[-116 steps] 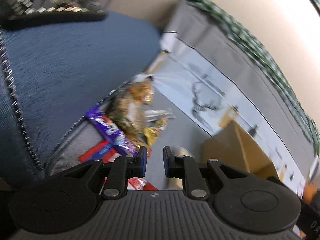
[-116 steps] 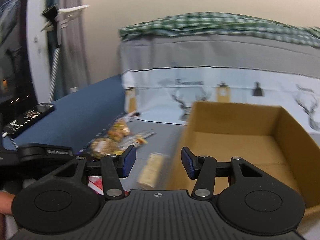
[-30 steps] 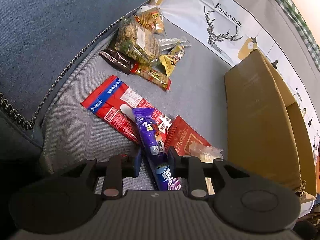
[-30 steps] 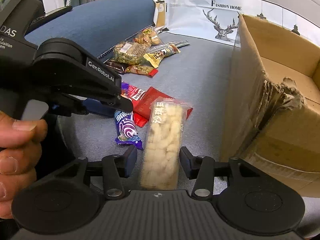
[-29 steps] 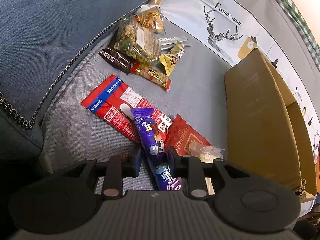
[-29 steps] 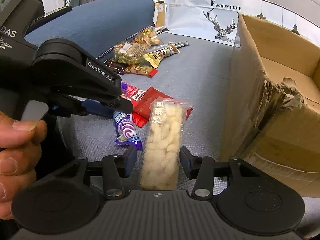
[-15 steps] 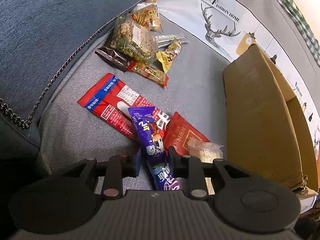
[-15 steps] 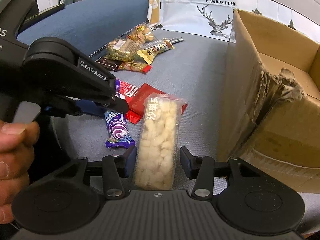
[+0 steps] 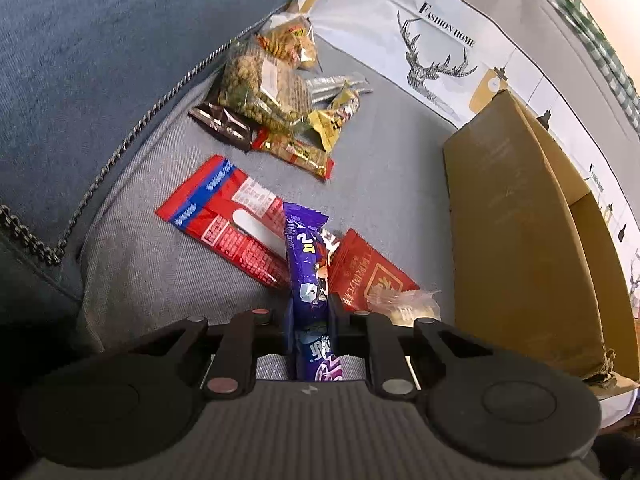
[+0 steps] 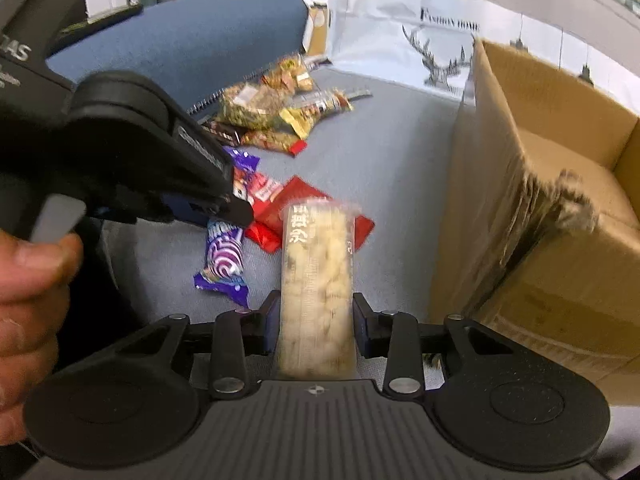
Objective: Organize snacks
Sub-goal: 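Lift the purple candy bar with the left tool while the right tool lifts the cracker pack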
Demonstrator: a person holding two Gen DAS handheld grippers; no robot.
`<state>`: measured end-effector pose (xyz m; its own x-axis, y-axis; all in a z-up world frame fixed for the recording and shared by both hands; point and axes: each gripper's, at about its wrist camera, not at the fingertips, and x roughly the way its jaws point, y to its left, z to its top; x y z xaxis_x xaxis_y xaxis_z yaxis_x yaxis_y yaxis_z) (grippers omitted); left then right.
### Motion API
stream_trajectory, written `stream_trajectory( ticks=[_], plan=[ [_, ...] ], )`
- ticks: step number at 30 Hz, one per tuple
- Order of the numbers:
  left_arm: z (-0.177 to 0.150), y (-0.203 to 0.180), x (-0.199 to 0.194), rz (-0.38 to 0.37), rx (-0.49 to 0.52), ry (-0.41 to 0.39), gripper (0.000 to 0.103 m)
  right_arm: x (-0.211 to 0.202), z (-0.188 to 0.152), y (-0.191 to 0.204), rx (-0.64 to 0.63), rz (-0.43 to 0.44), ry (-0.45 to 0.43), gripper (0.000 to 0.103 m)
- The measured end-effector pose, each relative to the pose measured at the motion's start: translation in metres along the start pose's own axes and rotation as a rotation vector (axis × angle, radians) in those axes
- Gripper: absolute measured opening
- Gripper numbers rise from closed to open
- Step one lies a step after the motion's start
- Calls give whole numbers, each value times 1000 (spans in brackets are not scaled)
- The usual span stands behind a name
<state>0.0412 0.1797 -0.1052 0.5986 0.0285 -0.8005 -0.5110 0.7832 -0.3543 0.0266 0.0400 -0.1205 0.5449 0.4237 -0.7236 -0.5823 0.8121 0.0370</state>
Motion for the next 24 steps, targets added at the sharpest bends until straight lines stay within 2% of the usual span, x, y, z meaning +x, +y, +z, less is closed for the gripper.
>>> stream_trajectory(
  ticks=[4, 14, 19, 24],
  plan=[
    [-1, 0, 3, -3, -4, 16, 19, 6, -2, -6, 30, 9, 30, 39],
    [-2, -4, 3, 15, 28, 3, 19, 8, -2, -5, 15, 5, 27, 38],
    [-2, -4, -7, 4, 26, -47, 17, 1, -1, -4, 8, 4, 2, 38],
    [-1, -2, -24, -41, 4, -123, 17, -21, 6, -1, -2, 7, -80, 38]
  ],
)
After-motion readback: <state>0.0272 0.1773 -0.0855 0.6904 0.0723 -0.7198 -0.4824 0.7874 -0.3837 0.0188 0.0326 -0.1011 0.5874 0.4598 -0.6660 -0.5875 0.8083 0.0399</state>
